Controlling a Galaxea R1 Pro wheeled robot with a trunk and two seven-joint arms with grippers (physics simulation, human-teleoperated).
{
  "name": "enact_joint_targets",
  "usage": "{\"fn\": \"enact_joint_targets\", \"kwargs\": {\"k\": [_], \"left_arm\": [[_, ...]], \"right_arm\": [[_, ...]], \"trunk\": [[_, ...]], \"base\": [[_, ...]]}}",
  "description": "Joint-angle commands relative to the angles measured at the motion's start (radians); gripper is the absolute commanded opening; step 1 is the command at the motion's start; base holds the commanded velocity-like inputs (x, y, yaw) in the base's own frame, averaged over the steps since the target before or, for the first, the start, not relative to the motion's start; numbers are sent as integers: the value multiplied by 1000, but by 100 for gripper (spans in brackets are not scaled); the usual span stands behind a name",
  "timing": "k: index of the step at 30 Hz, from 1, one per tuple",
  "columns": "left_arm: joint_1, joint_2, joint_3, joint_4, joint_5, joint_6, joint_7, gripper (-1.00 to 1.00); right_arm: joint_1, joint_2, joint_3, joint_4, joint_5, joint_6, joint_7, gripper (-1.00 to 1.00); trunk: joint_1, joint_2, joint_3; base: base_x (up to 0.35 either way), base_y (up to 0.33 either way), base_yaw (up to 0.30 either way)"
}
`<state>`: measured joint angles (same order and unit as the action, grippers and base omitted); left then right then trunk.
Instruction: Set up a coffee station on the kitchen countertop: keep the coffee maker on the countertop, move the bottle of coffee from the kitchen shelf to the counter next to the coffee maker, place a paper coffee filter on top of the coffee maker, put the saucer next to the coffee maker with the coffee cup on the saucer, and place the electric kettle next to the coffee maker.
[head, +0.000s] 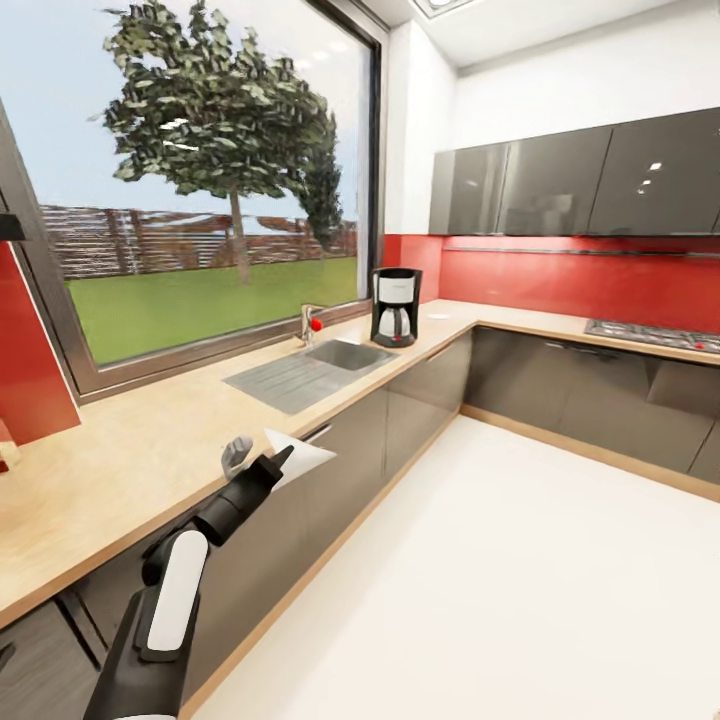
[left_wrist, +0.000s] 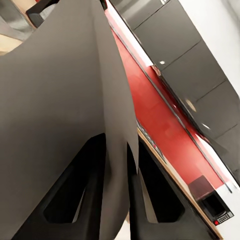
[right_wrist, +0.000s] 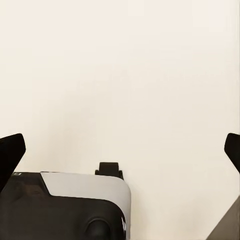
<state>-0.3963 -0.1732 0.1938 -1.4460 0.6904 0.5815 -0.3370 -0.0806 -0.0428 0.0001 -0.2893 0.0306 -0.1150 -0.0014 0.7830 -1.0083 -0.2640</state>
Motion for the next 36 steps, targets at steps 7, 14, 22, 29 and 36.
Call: {"fn": "enact_joint_targets", "kwargs": {"k": [7,14,22,29,36], "left_arm": [[-1,-1,4,0,1,8,-1,-100],[-1,-1,4,0,1,8,-2,-100],[-1,-1,11,-1,1,8,-2,-100],[-1,-1,8,-1,1,8,-1,-100],[-1,-1,6,-1,1,8,-1,-100]], "right_arm": [[-1,0,0,1,3,-3,0,100],[-1,0,0,1,3,-3,0,100],[-1,0,0,1,3,-3,0,100],[-1,0,0,1,3,-3,0,100],[-1,0,0,1,3,-3,0,100]], "trunk": [[0,-1,-1],[0,-1,-1],[0,-1,-1],[0,-1,-1],[0,-1,-1]], "base": [[243,-199,-72],[230,-187,-151],[51,-40,-154],[157,-52,-15],[282,-146,-1]]}}
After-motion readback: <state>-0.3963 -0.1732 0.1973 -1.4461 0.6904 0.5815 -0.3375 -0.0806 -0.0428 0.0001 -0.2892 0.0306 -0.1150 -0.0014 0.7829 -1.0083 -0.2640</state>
